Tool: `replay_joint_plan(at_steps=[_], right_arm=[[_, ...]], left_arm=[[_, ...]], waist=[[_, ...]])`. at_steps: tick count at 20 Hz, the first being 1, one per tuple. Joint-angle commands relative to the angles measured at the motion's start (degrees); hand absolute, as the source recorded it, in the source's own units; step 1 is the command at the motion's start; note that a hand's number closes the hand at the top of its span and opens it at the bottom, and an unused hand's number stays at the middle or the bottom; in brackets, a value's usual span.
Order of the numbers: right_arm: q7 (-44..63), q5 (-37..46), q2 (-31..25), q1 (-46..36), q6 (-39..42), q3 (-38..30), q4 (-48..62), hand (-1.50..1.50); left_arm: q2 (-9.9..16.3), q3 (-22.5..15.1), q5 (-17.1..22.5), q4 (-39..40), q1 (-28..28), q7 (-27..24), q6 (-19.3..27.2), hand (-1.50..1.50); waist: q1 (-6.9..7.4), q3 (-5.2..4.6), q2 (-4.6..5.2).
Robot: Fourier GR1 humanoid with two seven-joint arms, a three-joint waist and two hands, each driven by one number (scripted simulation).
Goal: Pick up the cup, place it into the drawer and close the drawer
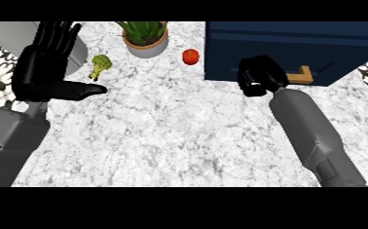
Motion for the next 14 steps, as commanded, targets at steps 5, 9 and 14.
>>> replay_joint_plan(at_steps=[5, 9, 14], right_arm=[[-2.5, -2.0, -3.8, -9.6, 2.0, -5.6, 15.1, 1.50], [-4.2, -3.6, -5.9, -10.4, 3.2, -7.2, 16.5, 1.50], [-4.9, -6.1, -7.7, -12.2, 5.7, -9.4, 16.8, 1.50]], left_arm=[[-0.3, 0.9, 0.6, -0.1, 0.7, -0.4, -3.9, -1.50], [-1.7, -0.2, -0.4, -0.4, 3.4, -2.5, -4.7, -1.50], [-1.2, -0.1, 0.3, -0.9, 3.2, -1.7, -6.5, -1.50]], waist=[[1.83, 0.42, 1.73], [2.67, 0.41, 2.00], [3.87, 0.43, 2.29]])
